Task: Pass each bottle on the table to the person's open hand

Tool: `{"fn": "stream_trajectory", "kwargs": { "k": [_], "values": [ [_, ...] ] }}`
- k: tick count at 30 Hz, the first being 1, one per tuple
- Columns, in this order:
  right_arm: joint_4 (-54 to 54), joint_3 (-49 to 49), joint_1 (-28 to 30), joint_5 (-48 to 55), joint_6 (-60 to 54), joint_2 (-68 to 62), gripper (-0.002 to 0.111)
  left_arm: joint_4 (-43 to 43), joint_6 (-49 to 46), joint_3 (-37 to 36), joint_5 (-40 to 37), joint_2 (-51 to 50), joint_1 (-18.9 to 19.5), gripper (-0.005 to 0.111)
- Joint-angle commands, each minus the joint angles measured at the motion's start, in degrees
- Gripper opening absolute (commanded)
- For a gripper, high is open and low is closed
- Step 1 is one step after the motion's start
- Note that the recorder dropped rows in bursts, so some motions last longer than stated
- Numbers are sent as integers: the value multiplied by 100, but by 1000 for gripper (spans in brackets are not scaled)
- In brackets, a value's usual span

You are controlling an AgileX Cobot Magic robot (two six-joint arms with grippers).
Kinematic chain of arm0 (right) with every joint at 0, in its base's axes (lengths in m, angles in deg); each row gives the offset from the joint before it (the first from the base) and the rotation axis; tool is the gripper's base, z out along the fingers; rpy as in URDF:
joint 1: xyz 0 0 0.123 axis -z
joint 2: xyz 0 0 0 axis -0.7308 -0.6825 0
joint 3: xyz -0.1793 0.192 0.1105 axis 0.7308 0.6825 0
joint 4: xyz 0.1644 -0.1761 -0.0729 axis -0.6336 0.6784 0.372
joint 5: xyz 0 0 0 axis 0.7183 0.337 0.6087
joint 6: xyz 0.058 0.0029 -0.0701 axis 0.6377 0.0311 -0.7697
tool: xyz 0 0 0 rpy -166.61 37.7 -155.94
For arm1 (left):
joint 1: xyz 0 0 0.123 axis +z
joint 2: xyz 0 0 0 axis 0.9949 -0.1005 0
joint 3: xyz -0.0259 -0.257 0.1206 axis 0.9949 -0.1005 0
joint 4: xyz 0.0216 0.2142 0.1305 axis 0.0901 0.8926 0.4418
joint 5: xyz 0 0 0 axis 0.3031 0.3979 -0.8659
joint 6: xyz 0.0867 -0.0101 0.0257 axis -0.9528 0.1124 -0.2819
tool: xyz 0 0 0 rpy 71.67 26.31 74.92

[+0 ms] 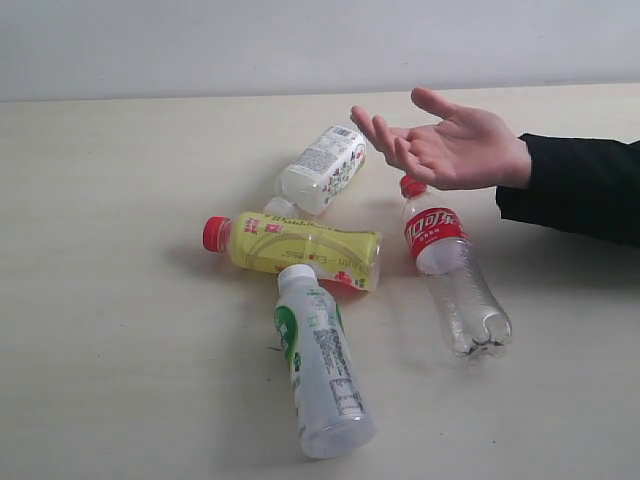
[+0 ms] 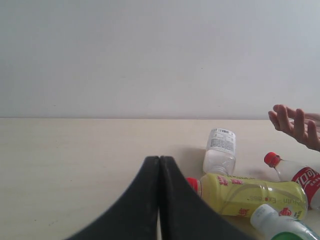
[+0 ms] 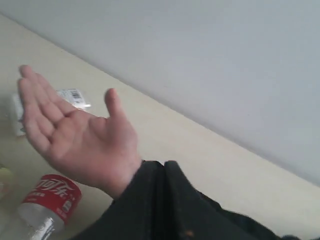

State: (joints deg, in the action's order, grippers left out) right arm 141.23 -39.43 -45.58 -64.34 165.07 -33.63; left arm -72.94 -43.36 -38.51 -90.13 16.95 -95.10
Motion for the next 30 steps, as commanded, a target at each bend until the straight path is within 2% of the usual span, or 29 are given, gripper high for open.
{"fn": "stream_trajectory", "kwargs": {
  "k": [1,4,5,9,12,14,17,22,24,25,28,30],
  "values": [
    [-31,194,-1,469,926,-86,7,25,-10,4,52,29,29,0],
    [-31,206,-1,440,1716,-326,7,25,-10,4,52,29,29,0],
    [-31,206,-1,397,1672,-381,7,25,-10,4,52,29,29,0],
    [-31,206,-1,423,365,-438,7,25,-10,4,52,29,29,0],
    [-31,178,-1,-276,-966,-399,7,25,-10,4,52,29,29,0],
    [-31,178,-1,-335,-1466,-320,7,25,-10,4,52,29,29,0],
    [-31,178,-1,136,-1096,-169,7,25,-10,4,52,29,29,0],
    [-31,212,-1,1167,928,353,7,25,-10,4,52,29,29,0],
    [-31,307,-1,1584,903,546,7,25,-10,4,52,29,29,0],
    [-31,331,-1,1733,776,574,7,25,-10,4,52,29,29,0],
    [-31,331,-1,1634,-1342,600,7,25,-10,4,52,29,29,0],
    [-31,331,-1,1634,-1112,600,7,25,-10,4,52,29,29,0]
  ]
}}
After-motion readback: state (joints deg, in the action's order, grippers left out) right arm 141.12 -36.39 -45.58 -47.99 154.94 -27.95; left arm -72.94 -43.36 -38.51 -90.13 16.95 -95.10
